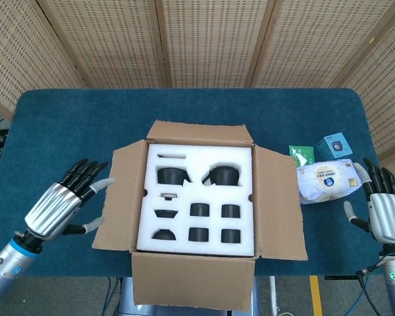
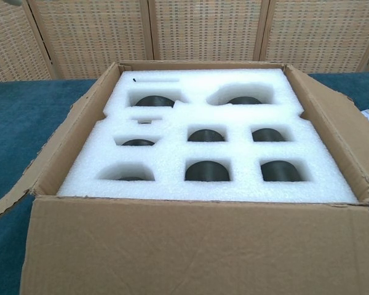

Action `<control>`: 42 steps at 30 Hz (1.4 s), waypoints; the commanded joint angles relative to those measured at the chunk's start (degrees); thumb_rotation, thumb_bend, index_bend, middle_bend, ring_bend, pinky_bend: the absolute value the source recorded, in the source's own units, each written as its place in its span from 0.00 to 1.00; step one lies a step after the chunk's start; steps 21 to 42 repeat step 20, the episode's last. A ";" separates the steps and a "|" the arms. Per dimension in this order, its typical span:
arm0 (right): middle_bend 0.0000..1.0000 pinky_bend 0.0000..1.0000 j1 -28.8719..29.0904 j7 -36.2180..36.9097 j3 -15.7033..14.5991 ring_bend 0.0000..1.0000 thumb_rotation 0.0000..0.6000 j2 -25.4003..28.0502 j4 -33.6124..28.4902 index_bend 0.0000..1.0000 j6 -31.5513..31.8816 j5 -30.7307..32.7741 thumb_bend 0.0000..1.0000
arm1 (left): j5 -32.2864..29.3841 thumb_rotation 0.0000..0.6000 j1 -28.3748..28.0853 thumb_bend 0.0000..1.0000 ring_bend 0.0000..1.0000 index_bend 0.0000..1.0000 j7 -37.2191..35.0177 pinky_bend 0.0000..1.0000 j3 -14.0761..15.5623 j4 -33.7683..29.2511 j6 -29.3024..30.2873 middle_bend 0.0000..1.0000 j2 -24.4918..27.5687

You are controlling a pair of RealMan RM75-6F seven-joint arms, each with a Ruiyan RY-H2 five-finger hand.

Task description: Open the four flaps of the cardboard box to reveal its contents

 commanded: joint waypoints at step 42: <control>0.00 0.00 -1.58 -3.51 -2.18 0.00 1.00 -3.11 1.45 0.00 1.52 -1.61 0.47 | -6.94 0.84 15.67 0.28 0.00 0.15 1.22 0.00 3.76 9.54 14.13 0.00 -8.72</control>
